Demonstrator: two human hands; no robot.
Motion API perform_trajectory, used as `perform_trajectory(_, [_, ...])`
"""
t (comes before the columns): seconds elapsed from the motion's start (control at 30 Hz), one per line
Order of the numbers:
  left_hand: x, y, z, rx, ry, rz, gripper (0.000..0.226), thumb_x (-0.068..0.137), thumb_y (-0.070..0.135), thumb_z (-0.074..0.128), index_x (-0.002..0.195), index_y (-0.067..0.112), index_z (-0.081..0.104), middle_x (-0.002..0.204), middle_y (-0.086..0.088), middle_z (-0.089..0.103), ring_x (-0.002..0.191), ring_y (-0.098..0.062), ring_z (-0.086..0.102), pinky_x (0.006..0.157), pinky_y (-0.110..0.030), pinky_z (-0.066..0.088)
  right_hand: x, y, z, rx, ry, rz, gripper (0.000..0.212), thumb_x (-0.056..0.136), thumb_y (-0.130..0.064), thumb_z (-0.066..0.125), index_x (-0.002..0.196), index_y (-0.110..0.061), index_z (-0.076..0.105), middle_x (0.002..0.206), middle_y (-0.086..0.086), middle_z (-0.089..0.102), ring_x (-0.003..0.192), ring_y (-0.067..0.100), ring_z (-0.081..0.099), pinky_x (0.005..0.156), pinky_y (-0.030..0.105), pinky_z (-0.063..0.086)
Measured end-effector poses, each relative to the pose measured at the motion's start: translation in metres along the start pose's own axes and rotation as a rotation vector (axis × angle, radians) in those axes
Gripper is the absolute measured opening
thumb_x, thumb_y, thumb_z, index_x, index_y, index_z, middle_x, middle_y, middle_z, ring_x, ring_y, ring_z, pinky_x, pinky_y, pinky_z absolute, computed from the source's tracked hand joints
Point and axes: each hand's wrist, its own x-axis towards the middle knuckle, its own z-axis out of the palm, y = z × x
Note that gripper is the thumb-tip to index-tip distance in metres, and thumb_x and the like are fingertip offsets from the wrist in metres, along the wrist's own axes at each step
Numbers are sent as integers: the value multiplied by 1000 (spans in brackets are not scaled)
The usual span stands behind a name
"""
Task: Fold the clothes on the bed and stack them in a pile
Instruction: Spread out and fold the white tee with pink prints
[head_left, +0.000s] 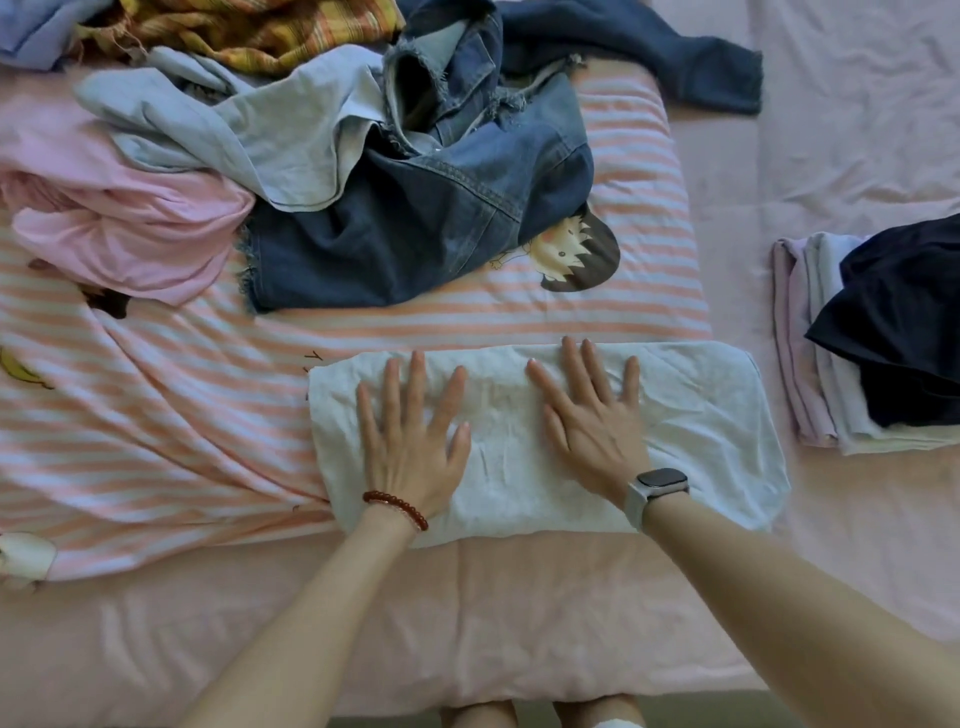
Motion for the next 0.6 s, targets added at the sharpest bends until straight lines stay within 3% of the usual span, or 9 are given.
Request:
perform_trajectory(0.1, [5,-25,22,3,-25,-92,62,87,48,26,146,33,9,155,-11,12,143,-29,6,111,-59,5,10,38,10,12,42,157,48,95,-44,6,136,-42,-18,147,-9,-28,136,12,-29,108,50,-20])
perform_trajectory(0.2, [3,-42,33,-32,-45,-169,64,87,51,22,146,29,8,154,-7,0,143,-28,-1,113,-56,3,9,80,14,44,36,265,49,89,-44,-4,136,-43,-21,146,-12,-28,138,9,-24,109,50,-18])
perform_trajectory(0.27, [3,-42,32,-34,-71,-188,65,87,52,19,144,26,6,153,-6,-4,143,-29,-2,114,-55,3,3,108,19,183,72,462,49,95,-42,3,141,-41,-15,151,-10,-22,142,14,-15,110,50,-14])
perform_trajectory(0.33, [3,-38,26,-41,-86,-239,66,85,54,16,144,26,3,154,-5,-6,143,-30,-5,114,-55,0,-5,138,24,452,88,699,51,100,-37,14,148,-31,-2,157,4,-8,145,21,-6,114,47,-4])
perform_trajectory(0.43, [-8,-10,14,-131,-48,-292,69,84,54,22,145,27,5,154,-5,-5,143,-32,-6,110,-61,-5,-33,167,28,577,-5,733,51,101,-31,21,148,-13,15,156,13,13,144,24,9,116,38,7])
perform_trajectory(0.47, [-16,6,12,-160,-44,-240,69,85,53,26,147,29,5,155,-4,-5,142,-32,-6,109,-63,-5,-43,169,29,576,10,715,49,100,-29,25,145,-8,26,150,16,28,139,28,23,113,40,17])
perform_trajectory(0.53, [-38,39,16,-151,-70,-64,67,88,56,25,147,35,2,157,0,-10,142,-31,-5,108,-64,-6,-59,164,29,611,112,745,39,96,-29,34,121,-1,45,115,21,55,111,36,48,92,43,38])
perform_trajectory(0.6, [-57,62,24,-123,-140,-7,62,90,60,18,145,42,-5,157,1,-10,142,-31,-4,108,-65,-3,-72,159,31,644,161,774,32,93,-28,43,108,-1,50,99,19,56,97,36,51,83,41,40])
